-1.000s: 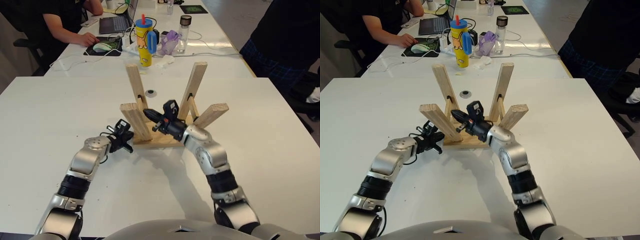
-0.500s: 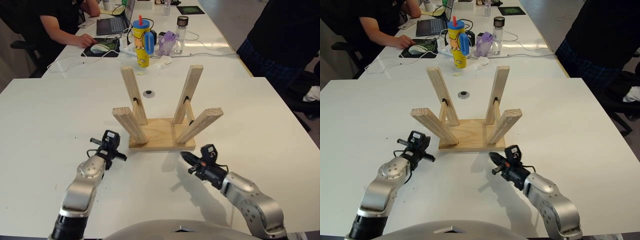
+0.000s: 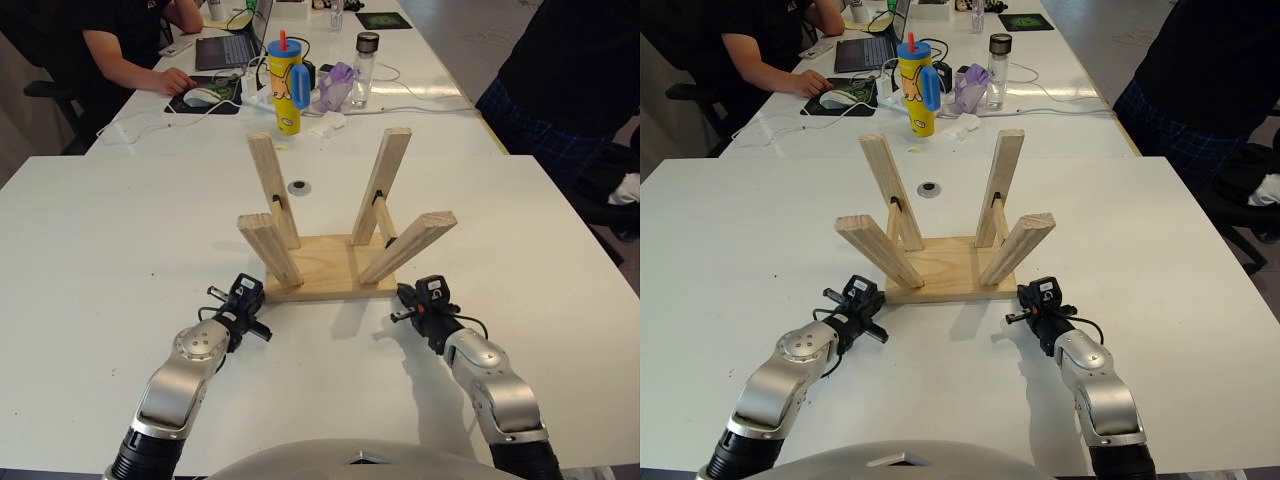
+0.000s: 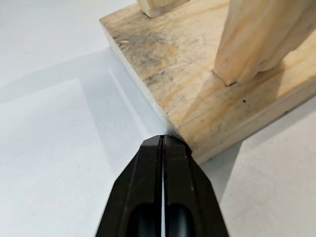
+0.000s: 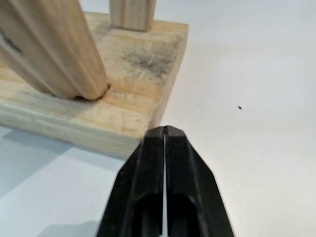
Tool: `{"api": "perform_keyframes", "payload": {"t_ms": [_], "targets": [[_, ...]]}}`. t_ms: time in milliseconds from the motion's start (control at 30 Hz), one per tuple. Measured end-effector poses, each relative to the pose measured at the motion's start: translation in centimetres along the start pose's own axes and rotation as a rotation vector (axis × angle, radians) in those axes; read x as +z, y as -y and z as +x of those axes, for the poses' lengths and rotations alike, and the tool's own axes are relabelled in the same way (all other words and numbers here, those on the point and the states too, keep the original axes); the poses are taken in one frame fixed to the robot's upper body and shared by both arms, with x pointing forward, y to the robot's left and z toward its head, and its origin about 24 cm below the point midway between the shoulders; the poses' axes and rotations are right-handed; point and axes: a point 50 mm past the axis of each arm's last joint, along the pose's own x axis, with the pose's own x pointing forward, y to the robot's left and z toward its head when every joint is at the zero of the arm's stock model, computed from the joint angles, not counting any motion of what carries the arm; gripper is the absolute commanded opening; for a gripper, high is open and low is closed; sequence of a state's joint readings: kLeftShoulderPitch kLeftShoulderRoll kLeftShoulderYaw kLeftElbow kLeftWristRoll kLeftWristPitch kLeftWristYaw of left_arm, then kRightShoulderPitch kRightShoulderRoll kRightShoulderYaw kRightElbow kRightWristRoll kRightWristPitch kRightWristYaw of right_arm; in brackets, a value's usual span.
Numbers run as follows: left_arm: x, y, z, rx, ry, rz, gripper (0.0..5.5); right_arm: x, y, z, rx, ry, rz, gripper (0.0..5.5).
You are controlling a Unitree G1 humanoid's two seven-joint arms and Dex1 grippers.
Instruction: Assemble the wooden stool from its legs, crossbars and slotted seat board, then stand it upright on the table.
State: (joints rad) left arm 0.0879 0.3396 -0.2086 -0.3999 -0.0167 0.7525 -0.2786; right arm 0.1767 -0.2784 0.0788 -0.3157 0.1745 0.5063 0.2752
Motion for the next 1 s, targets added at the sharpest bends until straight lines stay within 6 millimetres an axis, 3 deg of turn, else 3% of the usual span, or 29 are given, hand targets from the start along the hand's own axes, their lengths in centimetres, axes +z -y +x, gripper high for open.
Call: {"api": "perform_keyframes", "payload": {"t_ms": [167, 400, 700, 867, 933, 1000], "targets": [[-0.2, -1.3, -0.2, 0.005, -0.011, -0.003, 0.03, 0.2, -1.5, -0.6, 0.053, -0.027, -0.004, 0.0], [0.3, -1.3, -0.7, -0.125, 0.013, -0.214, 0.03, 1.1, 0.1, -1.5, 0.055, -0.05, 0.061, 0.0], [2.8, -4.3, -1.9, -0.2, 0.129, -0.484, 0.03, 5.0, 1.5, -1.8, 0.176, 0.022, 0.234, 0.0], [5.8, -6.3, -3.2, -0.246, 0.28, -0.526, 0.03, 8.8, 2.3, -2.1, 0.276, 0.154, 0.29, 0.0], [8.8, -4.5, -3.8, -0.515, 0.39, -0.474, 0.03, 11.2, 1.2, -1.9, 0.44, 0.235, 0.287, 0.0], [12.6, -1.8, -5.1, -0.766, 0.517, -0.291, 0.23, 14.5, 0.2, -1.2, 0.531, 0.346, 0.192, 0.0]]}}
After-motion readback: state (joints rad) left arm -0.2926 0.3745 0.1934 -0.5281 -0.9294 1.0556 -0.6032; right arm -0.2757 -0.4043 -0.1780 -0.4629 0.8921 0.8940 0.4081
